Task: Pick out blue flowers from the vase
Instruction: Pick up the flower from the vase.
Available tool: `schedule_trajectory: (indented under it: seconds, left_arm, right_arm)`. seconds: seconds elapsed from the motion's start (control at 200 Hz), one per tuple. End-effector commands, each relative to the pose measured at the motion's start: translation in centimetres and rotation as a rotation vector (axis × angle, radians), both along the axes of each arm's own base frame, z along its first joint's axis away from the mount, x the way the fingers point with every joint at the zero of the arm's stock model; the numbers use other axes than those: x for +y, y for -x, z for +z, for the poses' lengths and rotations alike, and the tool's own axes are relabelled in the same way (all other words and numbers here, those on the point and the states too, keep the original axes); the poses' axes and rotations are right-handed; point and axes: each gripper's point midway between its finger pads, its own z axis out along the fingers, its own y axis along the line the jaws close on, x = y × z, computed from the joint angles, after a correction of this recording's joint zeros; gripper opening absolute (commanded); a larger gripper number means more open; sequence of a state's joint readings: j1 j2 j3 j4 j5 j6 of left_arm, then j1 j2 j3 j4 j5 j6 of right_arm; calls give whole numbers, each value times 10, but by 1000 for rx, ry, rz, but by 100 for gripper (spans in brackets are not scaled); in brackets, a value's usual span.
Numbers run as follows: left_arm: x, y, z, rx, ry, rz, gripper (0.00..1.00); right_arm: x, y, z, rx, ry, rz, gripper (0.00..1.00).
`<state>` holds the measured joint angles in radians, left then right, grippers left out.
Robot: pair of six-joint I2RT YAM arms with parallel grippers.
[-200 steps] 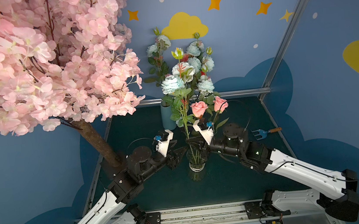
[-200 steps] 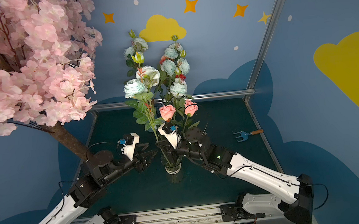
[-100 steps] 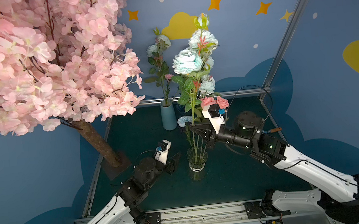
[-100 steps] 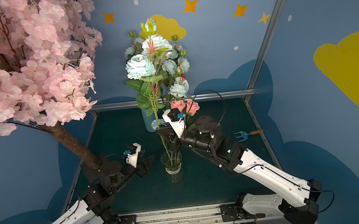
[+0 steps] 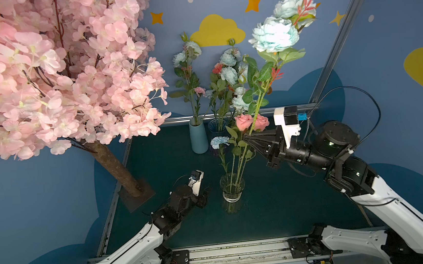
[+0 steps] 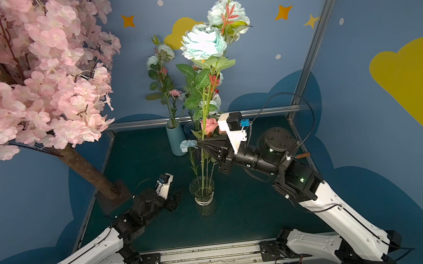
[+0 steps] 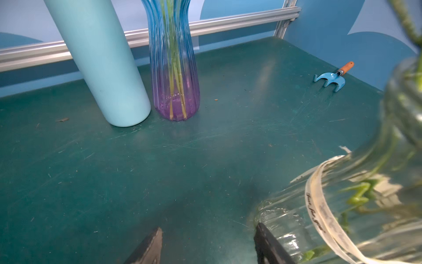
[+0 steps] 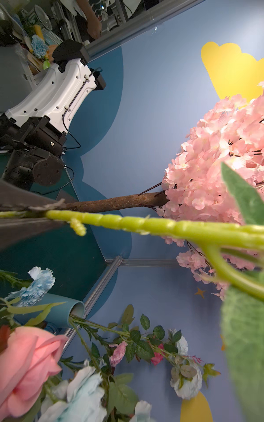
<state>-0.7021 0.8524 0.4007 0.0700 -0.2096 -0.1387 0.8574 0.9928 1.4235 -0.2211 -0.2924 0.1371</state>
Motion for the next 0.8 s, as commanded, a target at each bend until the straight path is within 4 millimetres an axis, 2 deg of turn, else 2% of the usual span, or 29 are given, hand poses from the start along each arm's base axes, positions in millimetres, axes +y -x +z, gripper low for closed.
schedule_trajectory:
  seconds: [0.0,0.2,0.606,0.796]
  left_arm:
    - [-4,-5,13,-21,48,-1,65]
    - [-3,-6,13,-15,53,0,65]
    - [-9,-12,5,26,34,-4,65]
    - [-14,-15,0,54,13,-21,65]
  right_arm:
    - [-30,8,-7,50,-3,-54,0]
    - [-78,2,-27,90,26,-241,0]
    - [-173,-62,-90,187,296,-855,0]
    - [-198,-94,-129,343,319,-936,0]
